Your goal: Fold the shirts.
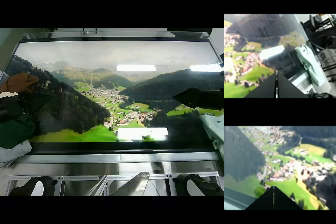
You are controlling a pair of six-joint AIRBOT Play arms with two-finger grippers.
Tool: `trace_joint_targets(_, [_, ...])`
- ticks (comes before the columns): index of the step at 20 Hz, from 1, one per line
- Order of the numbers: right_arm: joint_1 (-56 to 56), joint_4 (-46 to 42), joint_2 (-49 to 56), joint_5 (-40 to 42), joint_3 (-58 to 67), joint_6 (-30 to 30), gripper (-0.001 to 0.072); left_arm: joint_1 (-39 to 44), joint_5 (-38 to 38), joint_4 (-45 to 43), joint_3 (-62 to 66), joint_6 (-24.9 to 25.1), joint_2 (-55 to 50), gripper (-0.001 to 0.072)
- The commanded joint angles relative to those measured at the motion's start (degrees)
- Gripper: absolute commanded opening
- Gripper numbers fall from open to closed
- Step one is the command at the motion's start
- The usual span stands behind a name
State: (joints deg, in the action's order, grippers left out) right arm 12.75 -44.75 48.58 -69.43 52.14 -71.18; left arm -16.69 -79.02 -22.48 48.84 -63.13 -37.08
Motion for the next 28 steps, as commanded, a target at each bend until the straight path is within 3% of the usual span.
trace_joint_targets(1, [0.0,0.0,0.0,0.0,0.0,0.0,0.0022,-0.2,0.1,0.0,0.0,0.0,2.1,0.0019])
trace_joint_targets(3, [0.0,0.0,0.0,0.0,0.0,0.0,0.0022,-0.2,0.3,-0.3,0.0,0.0,2.9,0.0022])
trace_joint_targets(4, [0.0,0.0,0.0,0.0,0.0,0.0,0.0022,-0.2,0.3,-0.3,0.0,0.0,2.9,0.0145])
trace_joint_targets(6, [0.0,0.0,0.0,0.0,0.0,0.0,0.0022,-0.3,0.9,-0.5,0.0,-1.9,2.8,0.0615])
trace_joint_targets(7, [0.0,0.0,0.0,0.0,0.0,0.0,0.0022,-0.3,1.9,-0.5,0.0,-2.1,2.8,0.0704])
trace_joint_targets(9, [0.0,0.0,0.0,0.0,0.0,0.0,0.0022,-0.3,7.1,-5.0,0.0,-2.1,2.8,0.0704])
trace_joint_targets(11, [0.0,0.0,0.0,0.0,0.0,0.0,0.0022,-0.3,12.1,-17.8,1.7,-3.5,2.1,0.0704])
trace_joint_targets(14, [0.0,0.0,0.0,0.0,0.0,0.0,0.0022,-1.6,13.3,-44.7,11.7,-13.9,-4.9,0.0704])
trace_joint_targets(16, [0.0,0.0,0.0,0.0,0.0,0.0,0.0022,-5.8,14.3,-54.1,18.7,-17.0,-12.8,0.0704])
trace_joint_targets(21, [0.0,0.0,0.0,0.6,0.0,0.0,0.0022,-17.9,19.5,-53.9,31.8,-16.8,-37.0,0.0704])
trace_joint_targets(28, [0.0,1.5,0.0,3.8,0.0,0.0,0.0022,-14.4,26.2,-54.6,56.5,-14.4,-73.9,0.0705])
